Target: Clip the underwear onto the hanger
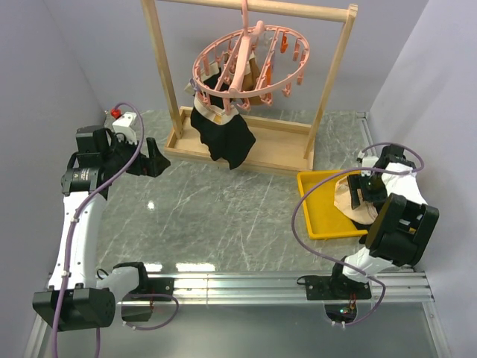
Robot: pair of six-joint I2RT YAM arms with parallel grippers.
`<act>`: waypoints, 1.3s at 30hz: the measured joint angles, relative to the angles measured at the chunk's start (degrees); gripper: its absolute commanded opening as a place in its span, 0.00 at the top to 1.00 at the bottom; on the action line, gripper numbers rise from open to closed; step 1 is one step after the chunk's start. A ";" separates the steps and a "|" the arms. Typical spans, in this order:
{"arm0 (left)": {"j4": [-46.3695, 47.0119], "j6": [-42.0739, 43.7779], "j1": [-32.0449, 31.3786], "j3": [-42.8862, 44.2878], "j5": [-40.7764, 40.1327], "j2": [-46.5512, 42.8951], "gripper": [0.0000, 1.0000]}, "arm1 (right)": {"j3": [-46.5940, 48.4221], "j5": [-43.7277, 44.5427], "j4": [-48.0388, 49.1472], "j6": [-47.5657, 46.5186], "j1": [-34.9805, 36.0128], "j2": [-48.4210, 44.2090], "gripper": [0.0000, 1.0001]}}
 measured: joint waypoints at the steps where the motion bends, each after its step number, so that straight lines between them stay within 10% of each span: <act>1: 0.02 0.00 0.00 0.24 0.26 0.00 0.01 | -0.22 0.09 0.46 -0.11 -0.11 0.63 0.17; 8: -0.15 -0.02 0.00 1.92 1.40 0.04 0.01 | -0.59 0.11 2.45 -0.59 -0.35 3.56 0.29; 18: -1.38 0.02 0.00 4.70 3.17 0.02 0.01 | -0.48 -5.79 -1.40 -3.06 -1.11 2.25 1.00; 39: -0.37 5.68 -0.31 4.76 22.58 -7.15 0.07 | 15.45 -36.81 -18.64 -11.56 6.16 -24.33 1.00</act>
